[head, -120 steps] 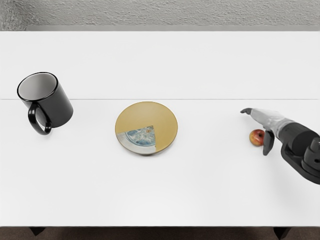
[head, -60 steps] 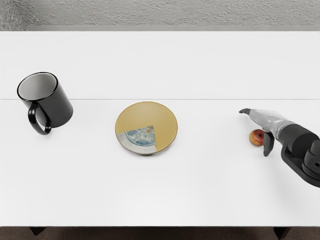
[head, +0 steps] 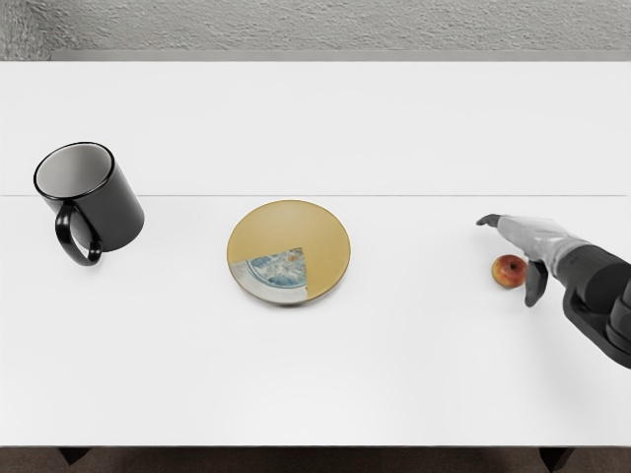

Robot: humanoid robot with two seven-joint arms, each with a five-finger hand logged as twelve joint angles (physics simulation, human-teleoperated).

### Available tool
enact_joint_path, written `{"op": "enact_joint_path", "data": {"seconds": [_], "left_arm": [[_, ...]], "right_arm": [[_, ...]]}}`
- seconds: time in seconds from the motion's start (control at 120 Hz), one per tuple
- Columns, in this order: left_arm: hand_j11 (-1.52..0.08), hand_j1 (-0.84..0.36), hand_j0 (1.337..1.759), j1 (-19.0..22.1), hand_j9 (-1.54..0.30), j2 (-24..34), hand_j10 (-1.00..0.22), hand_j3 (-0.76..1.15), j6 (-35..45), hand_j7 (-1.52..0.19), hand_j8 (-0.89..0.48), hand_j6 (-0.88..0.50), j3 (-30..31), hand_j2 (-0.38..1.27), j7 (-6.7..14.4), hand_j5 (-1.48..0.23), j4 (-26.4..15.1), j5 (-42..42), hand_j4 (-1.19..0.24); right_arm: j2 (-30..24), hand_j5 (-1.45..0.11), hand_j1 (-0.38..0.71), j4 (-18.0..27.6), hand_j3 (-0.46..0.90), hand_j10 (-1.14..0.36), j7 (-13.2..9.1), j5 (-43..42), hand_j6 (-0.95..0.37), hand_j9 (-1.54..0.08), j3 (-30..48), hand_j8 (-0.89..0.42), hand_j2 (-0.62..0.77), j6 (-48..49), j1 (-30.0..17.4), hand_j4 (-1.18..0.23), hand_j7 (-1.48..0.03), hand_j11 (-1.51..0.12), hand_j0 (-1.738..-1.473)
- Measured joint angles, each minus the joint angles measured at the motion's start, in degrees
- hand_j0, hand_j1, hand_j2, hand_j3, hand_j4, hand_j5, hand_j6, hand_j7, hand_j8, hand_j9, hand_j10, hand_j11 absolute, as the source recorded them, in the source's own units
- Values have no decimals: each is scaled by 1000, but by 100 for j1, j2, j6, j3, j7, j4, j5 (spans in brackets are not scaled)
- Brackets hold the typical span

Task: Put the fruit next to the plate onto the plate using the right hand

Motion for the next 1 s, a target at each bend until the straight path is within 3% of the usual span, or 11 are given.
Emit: {"op": "enact_joint_path", "data": {"seconds": [0.425,1.0], "left_arm": [[-11,339,1658,0,-11,0,-9,0,0,-11,-9,-9,0,2,0,-11,0,0,-9],[-11,339,1658,0,-11,0,-9,0,0,-11,-9,-9,0,2,0,-11,0,0,-9]], "right_arm": [[-12,-416,30,-4,0,-325,0,38,-329,-416,86,-327,-59,-22,-159,-326,-415,-416,-1658],[-46,-547,151,-4,0,-425,0,83,-427,-547,249,-426,-78,33,-286,-425,-546,-546,-1658]]}}
